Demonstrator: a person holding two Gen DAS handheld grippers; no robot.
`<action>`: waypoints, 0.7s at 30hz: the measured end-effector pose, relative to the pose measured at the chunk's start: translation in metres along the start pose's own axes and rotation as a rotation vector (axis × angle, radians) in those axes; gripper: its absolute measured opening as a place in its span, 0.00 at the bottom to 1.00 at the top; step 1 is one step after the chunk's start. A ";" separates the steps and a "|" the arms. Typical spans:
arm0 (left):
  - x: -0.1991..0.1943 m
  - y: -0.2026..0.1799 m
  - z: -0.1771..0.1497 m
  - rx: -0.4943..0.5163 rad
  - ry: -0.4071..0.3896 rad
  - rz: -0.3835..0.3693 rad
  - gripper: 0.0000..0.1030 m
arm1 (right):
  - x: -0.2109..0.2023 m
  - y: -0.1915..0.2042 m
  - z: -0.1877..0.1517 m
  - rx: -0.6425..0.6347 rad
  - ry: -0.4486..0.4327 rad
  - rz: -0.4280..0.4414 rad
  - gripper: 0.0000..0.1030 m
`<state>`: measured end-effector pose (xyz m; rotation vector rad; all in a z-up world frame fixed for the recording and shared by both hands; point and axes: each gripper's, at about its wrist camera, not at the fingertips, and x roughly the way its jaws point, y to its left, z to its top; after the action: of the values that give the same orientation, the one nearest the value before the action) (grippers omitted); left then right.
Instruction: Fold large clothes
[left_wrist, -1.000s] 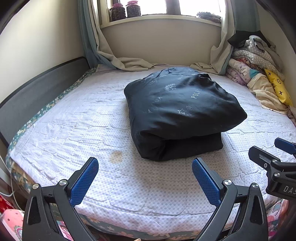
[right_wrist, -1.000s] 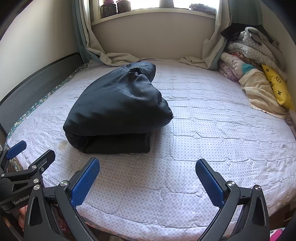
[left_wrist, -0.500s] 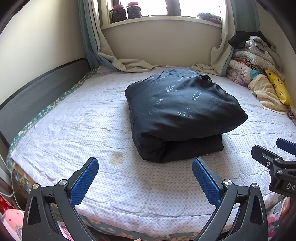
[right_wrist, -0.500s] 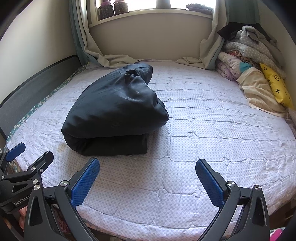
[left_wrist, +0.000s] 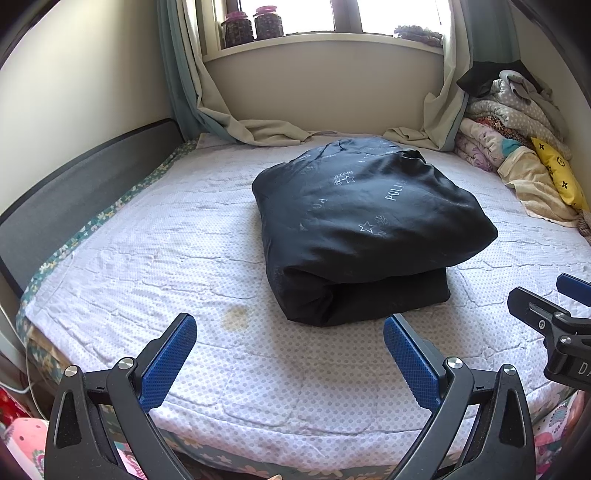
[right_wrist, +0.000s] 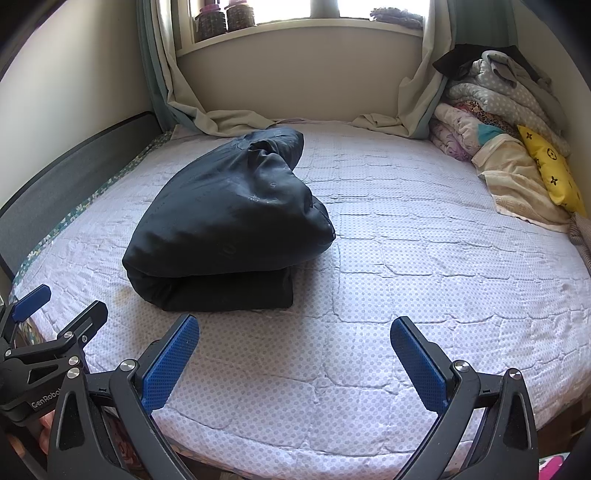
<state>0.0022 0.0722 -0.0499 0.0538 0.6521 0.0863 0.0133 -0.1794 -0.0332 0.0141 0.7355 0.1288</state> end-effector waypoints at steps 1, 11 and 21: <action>0.000 0.000 0.000 0.001 0.000 0.000 0.99 | 0.000 0.000 0.000 0.000 0.000 -0.001 1.00; 0.000 -0.001 -0.001 -0.001 0.003 0.015 0.99 | 0.000 0.001 0.000 -0.006 0.003 0.002 1.00; 0.000 -0.001 0.000 0.001 -0.002 0.020 0.99 | 0.000 0.002 -0.001 -0.009 0.002 0.003 1.00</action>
<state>0.0018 0.0713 -0.0502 0.0614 0.6495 0.1056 0.0128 -0.1775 -0.0340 0.0062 0.7371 0.1351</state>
